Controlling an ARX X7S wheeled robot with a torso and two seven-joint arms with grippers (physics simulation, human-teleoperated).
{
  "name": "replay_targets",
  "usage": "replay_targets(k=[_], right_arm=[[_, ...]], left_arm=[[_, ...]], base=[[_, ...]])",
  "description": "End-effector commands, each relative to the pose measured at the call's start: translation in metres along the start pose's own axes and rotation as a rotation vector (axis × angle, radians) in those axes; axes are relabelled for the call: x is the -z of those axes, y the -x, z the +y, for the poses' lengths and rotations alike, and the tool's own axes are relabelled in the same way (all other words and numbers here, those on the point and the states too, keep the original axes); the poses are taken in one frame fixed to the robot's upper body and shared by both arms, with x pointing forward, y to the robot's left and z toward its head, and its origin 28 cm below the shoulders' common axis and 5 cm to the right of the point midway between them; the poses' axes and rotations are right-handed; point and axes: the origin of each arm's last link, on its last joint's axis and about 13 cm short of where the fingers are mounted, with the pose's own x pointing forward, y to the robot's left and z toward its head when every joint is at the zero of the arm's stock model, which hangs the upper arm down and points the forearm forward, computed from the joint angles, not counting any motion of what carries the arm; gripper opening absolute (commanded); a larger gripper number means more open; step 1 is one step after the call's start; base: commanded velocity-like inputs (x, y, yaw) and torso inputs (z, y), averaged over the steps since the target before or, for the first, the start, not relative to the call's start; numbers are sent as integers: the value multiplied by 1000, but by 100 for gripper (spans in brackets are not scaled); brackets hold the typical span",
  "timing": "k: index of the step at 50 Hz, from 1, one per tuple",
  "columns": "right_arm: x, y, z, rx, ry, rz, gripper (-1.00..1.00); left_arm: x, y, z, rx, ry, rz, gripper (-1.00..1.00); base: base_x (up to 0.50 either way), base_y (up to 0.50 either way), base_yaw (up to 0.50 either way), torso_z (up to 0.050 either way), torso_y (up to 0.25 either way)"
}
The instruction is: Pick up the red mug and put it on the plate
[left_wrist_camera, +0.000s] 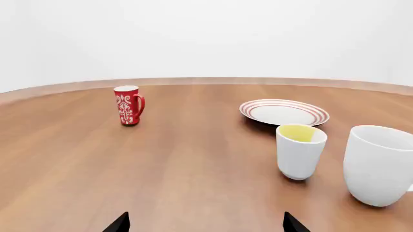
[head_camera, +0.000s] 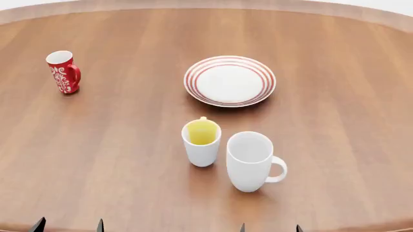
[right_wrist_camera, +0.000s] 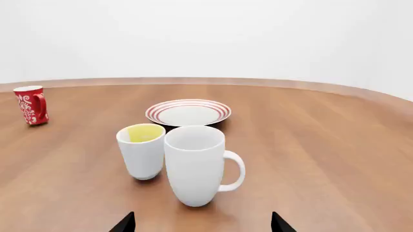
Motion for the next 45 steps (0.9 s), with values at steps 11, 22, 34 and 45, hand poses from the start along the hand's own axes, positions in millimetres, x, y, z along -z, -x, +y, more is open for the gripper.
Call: replay_targets(k=[11,22,34,45], right_arm=[[2,0,1,-4,18,3,100],[0,0,1,1,3,1,100],[-6,-1,1,2,-2,5,100],[-73,-16,-4,-19,-28,50,100]], left_arm=[[0,0,0,2,-4,1,100],[0,0,0,-3,-2,1,100],[-7,-2,0,-8,-11,10,100],[-76,-21,0,10,-40,35,100]], base=[[0,0,0,0,0],[0,0,0,0,0],[0,0,0,0,0],[0,0,0,0,0]])
